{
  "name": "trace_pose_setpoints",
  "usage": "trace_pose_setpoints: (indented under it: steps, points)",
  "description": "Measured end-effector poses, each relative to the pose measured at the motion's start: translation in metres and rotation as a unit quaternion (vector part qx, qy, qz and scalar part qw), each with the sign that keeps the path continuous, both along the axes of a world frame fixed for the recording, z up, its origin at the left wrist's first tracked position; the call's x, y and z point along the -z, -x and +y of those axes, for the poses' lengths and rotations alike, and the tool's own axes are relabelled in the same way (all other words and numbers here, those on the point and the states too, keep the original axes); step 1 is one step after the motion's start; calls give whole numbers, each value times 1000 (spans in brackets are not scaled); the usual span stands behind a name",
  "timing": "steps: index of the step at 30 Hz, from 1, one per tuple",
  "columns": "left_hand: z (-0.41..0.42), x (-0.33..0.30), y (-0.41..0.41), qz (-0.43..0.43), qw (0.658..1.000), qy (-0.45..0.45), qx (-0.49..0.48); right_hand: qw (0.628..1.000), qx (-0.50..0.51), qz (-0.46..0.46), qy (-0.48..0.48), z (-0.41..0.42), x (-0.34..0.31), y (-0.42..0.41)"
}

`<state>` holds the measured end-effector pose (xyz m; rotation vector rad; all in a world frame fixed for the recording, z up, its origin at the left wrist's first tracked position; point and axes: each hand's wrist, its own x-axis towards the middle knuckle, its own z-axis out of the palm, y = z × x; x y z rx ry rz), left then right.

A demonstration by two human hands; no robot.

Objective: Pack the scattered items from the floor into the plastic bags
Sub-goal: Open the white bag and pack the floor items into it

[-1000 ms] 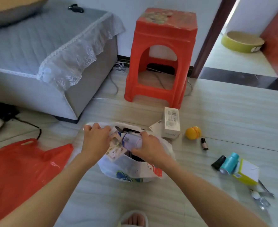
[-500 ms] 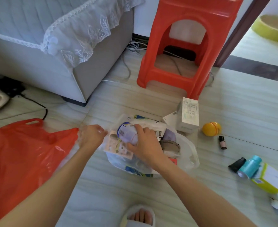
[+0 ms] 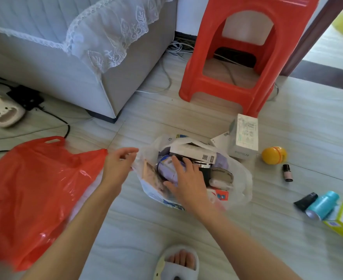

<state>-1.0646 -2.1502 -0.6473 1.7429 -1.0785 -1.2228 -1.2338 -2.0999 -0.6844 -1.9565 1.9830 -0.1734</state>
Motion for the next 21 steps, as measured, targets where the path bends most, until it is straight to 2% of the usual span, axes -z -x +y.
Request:
trace_pose_setpoints:
  steps: [3, 7, 11, 15, 16, 19, 21]
  points:
    - [-6, -29, 10, -103, 988, 85, 85, 1000, -2, 17, 6, 10, 1, -13]
    - [-13, -53, 16, -184, 964, 143, 127, 999, -41, 30, 13, 16, 4, -29]
    - [-9, -59, 12, -195, 961, 144, 137, 999, 5, -2, 36, 8, 3, -23]
    - [-6, -58, 11, -143, 971, 125, 146, 984, 91, -154, 11, 3, -1, -19]
    - [-5, -58, 12, -130, 973, 127, 145, 985, 78, -154, 16, 2, -1, -20]
    - [-2, -61, 14, -114, 975, 137, 136, 997, -18, -72, 23, 5, 3, -20]
    - [1, -59, 12, -114, 973, 144, 138, 997, -35, -52, 40, 6, 4, -15]
